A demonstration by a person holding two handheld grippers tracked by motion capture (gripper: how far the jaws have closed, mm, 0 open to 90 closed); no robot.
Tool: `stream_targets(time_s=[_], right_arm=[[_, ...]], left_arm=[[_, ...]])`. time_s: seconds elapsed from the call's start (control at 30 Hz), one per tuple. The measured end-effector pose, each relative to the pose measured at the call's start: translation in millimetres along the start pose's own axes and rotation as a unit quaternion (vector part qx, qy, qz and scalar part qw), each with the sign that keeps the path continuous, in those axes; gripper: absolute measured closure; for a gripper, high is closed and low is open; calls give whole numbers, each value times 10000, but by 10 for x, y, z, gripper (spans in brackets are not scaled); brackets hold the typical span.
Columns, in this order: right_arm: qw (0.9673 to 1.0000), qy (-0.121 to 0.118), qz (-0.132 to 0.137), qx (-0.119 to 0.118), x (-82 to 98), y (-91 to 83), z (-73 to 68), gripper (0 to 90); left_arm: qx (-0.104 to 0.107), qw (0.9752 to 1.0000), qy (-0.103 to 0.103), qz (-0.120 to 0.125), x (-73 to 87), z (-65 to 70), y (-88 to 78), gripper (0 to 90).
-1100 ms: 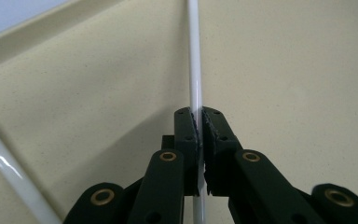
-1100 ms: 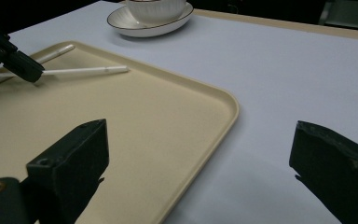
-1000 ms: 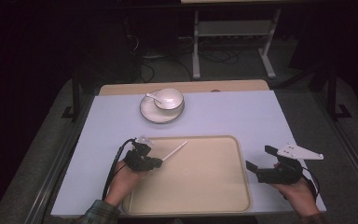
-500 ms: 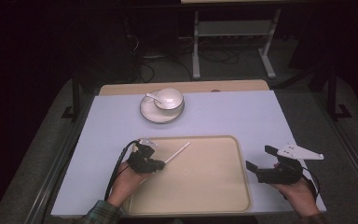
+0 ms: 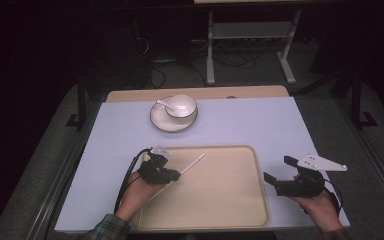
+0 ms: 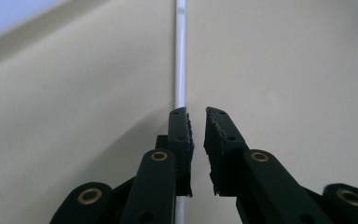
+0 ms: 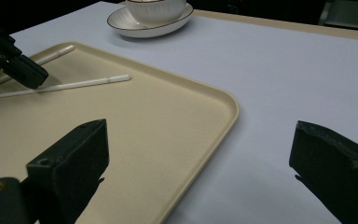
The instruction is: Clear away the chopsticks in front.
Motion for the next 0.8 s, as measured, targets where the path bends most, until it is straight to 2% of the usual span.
stream_targets(time_s=[0.2,0.4,0.47,0.67,0.8], right_arm=[[10000,-2,-2,4,0,6,-3,40],[10000,12,-8,12,3,3,6,41],[10000,11,-7,11,3,1,6,41],[10000,22,1,20,5,-2,9,41],[10000,32,8,38,6,-15,23,41]], left_arm=[[195,9994,283,79,-234,33,150,896],[337,9989,324,78,-416,41,358,898],[322,9987,388,62,-465,39,441,898],[265,9986,445,-87,-518,-6,694,897],[260,9985,462,-120,-517,-24,796,897]])
Point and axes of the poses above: each handheld gripper's, and its own axes: y roughly forward along the jaws, x roughly out of its underside, z roughly to its right, the point moved 6 cm from there along y, roughly forward along the jaws, and after that the axes turned 14 degrees about z, right-handed, at the moved point
